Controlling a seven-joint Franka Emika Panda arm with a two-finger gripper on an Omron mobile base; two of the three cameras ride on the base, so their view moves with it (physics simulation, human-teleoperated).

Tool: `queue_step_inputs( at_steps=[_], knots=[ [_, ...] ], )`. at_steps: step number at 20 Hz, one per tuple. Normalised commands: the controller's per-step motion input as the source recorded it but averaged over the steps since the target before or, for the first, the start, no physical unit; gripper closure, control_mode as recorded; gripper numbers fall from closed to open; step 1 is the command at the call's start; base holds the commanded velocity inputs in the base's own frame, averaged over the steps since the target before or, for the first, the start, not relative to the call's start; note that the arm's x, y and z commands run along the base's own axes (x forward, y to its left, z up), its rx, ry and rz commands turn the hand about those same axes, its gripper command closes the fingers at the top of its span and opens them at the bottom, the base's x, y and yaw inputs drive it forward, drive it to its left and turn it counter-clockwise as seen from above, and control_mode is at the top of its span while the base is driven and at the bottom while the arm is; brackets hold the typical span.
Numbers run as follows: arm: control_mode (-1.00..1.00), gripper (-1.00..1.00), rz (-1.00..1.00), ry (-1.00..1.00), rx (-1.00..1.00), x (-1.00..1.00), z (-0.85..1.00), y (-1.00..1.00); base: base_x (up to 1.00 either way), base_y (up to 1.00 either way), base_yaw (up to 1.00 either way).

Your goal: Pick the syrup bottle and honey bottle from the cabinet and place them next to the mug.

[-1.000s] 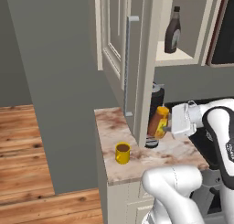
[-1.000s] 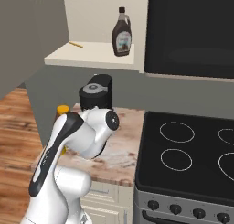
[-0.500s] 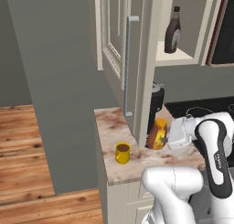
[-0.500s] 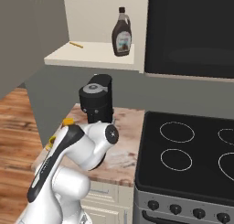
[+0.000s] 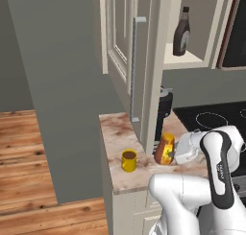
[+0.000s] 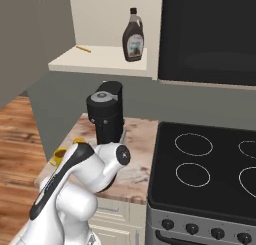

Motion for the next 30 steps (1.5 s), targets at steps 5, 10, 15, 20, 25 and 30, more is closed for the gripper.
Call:
queue_step_inputs(
  at_steps=[5, 10, 15, 20, 25, 30],
  knots=[
    [-1.00, 1.00, -0.01, 0.00, -0.01, 0.00, -0.43, 0.00, 0.00, 0.00, 0.00],
    [-1.00, 1.00, 0.00, 0.00, -0.07, 0.00, -0.12, 0.03, 0.00, 0.00, 0.00],
    [-1.00, 1.00, -0.02, -0.01, -0.10, 0.01, 0.00, 0.15, 0.00, 0.00, 0.00],
    [-1.00, 1.00, 0.00, -0.04, -0.09, 0.12, 0.00, 0.19, 0.00, 0.00, 0.00],
    [-1.00, 1.00, 0.00, -0.09, -0.05, 0.10, 0.00, 0.20, 0.00, 0.00, 0.00],
    [-1.00, 1.00, 0.00, -0.11, 0.00, 0.00, -0.03, 0.10, 0.00, 0.00, 0.00]
  ],
)
